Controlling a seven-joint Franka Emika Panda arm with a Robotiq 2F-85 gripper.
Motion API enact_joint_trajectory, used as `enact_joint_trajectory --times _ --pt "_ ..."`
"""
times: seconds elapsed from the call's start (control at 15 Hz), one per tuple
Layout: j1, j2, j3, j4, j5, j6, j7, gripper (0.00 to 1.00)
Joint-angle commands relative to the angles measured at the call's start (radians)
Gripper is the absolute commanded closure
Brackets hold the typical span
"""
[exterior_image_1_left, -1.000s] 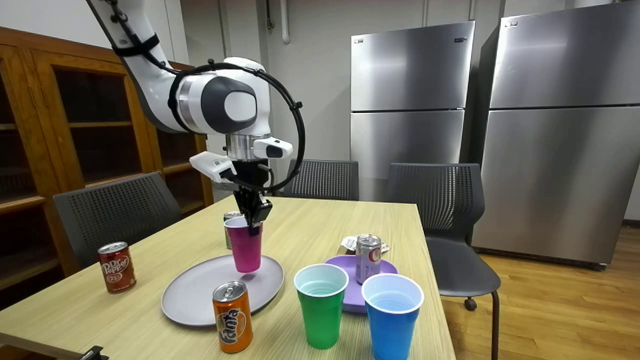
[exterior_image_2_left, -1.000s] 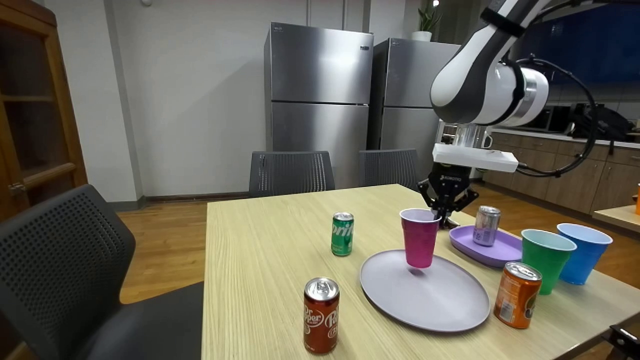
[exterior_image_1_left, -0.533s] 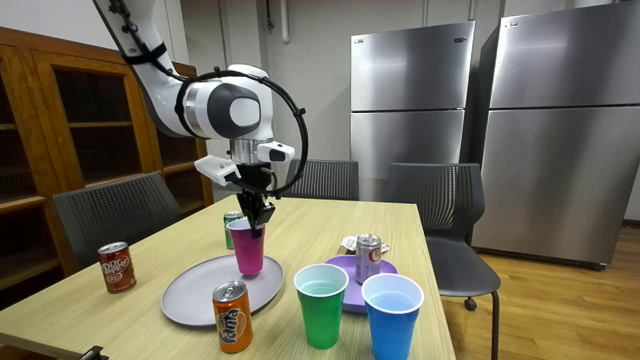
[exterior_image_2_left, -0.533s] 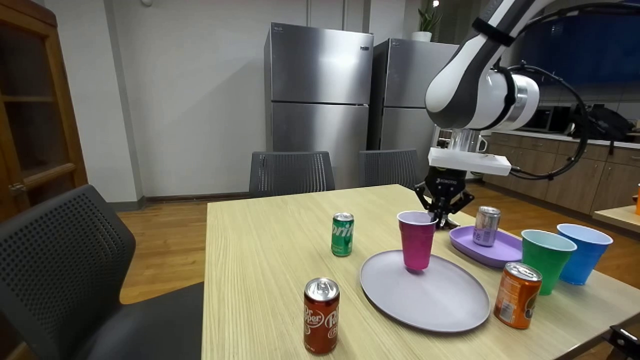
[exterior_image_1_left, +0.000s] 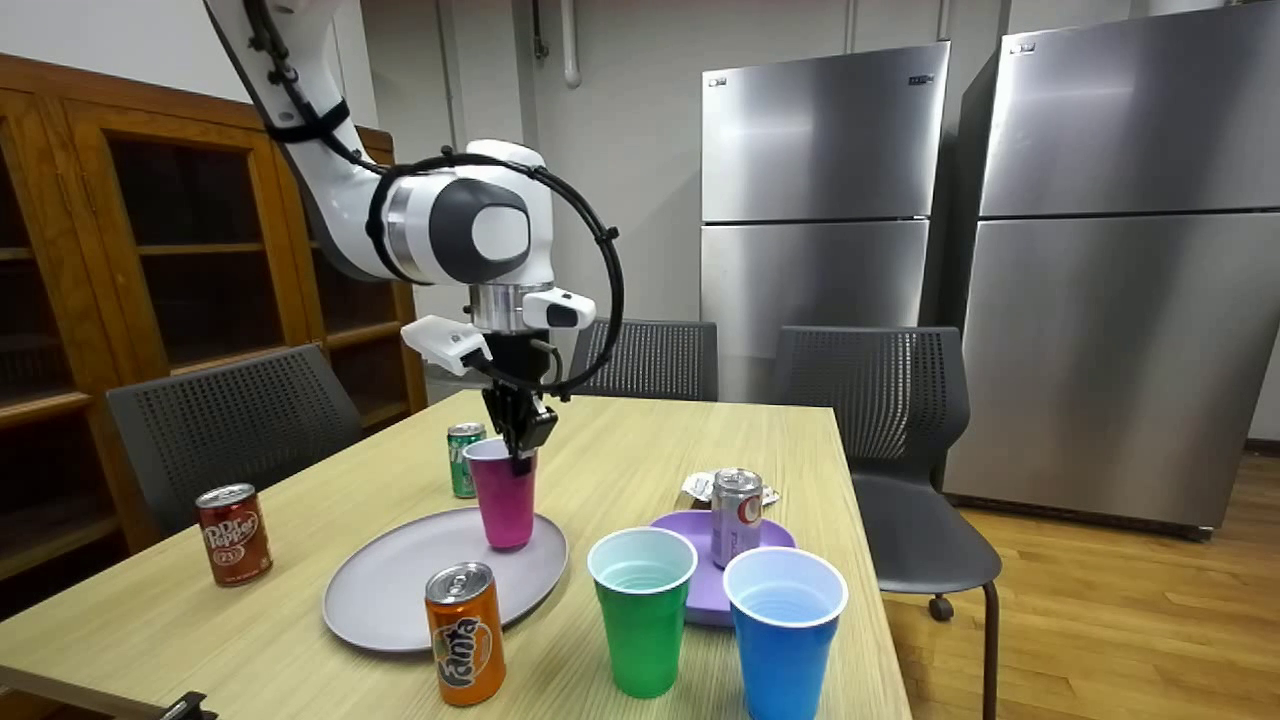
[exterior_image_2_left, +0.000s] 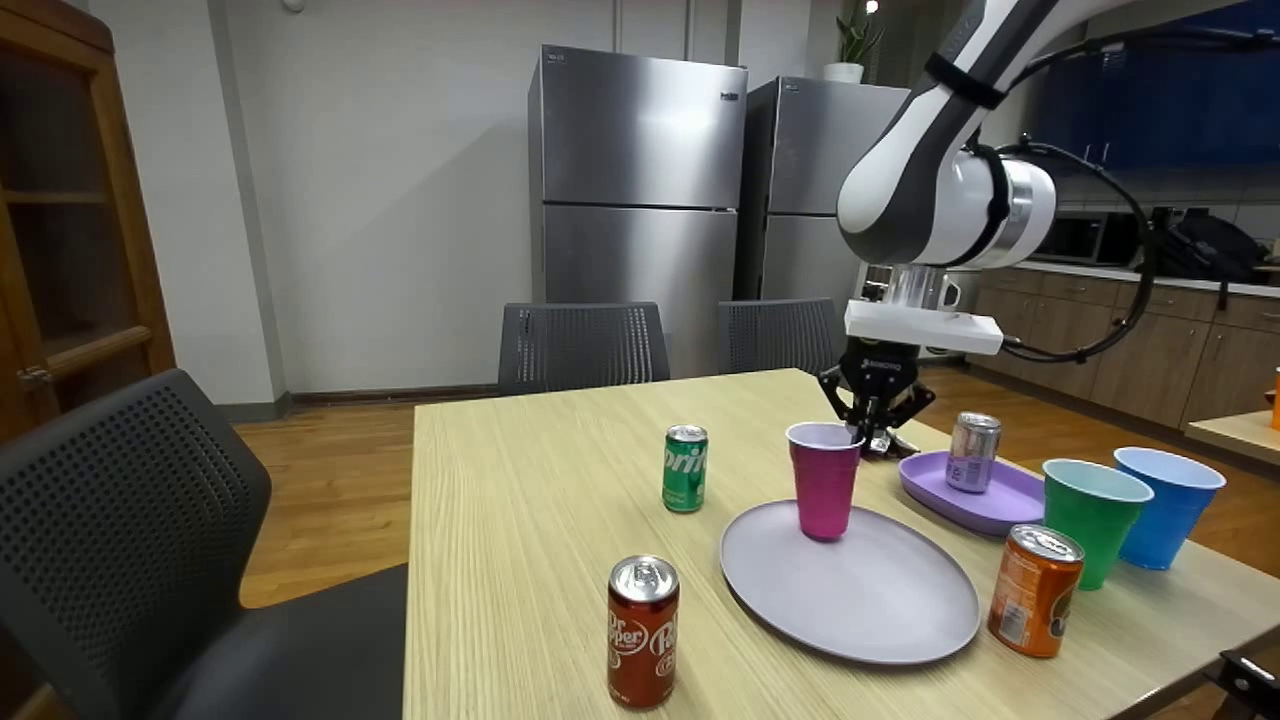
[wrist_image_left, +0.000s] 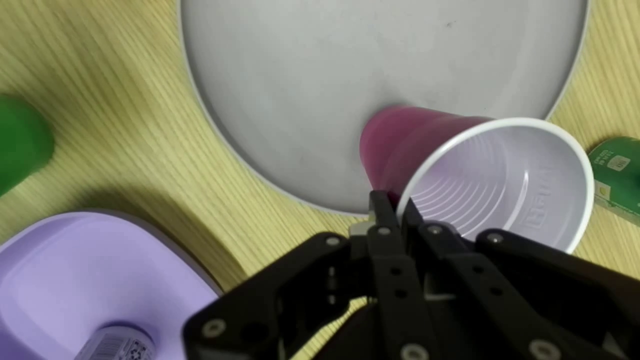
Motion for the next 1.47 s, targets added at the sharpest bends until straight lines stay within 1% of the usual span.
enact_joint_trajectory --times 0.0,0.07,0.13,0.4,0.47,0.73,0.8,1.4 --pt "0.002 0.021 0.006 0.039 0.028 -0.021 -0.016 0.99" --pt "0.003 0.023 0.005 0.042 0.024 -0.022 -0.015 0.7" --pt "0.002 0.024 0.005 0.045 0.024 -0.023 -0.017 0.69" --pt "0.001 0.013 0.003 0.04 0.023 -0.023 -0.02 0.41" --pt "0.001 0.006 0.003 0.035 0.022 -0.022 -0.021 0.32" --pt "0.0 -0.029 -0.001 0.016 0.017 -0.018 -0.023 0.02" --pt "0.0 -0.041 -0.003 0.01 0.015 -0.015 -0.022 0.0" --pt "0.005 -0.149 0.015 -0.028 0.029 -0.001 -0.029 0.0"
